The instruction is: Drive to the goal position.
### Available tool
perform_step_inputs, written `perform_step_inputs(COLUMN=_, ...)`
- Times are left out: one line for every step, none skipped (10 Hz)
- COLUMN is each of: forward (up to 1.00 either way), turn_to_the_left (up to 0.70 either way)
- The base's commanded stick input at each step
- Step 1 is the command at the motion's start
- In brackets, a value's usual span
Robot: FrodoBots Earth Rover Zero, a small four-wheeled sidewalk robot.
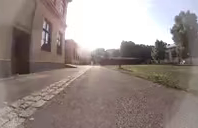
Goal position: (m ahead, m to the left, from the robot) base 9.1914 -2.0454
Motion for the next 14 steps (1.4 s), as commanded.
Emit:
perform_step_inputs(forward=0.44, turn_to_the_left=0.02)
perform_step_inputs(forward=0.44, turn_to_the_left=0.02)
perform_step_inputs(forward=0.44, turn_to_the_left=0.02)
perform_step_inputs(forward=0.44, turn_to_the_left=0.02)
perform_step_inputs(forward=0.44, turn_to_the_left=0.02)
perform_step_inputs(forward=0.44, turn_to_the_left=0.02)
perform_step_inputs(forward=0.44, turn_to_the_left=0.02)
perform_step_inputs(forward=0.44, turn_to_the_left=0.02)
perform_step_inputs(forward=0.44, turn_to_the_left=0.02)
perform_step_inputs(forward=0.44, turn_to_the_left=0.02)
perform_step_inputs(forward=0.44, turn_to_the_left=0.02)
perform_step_inputs(forward=0.44, turn_to_the_left=0.02)
perform_step_inputs(forward=0.44, turn_to_the_left=0.02)
perform_step_inputs(forward=0.44, turn_to_the_left=0.02)
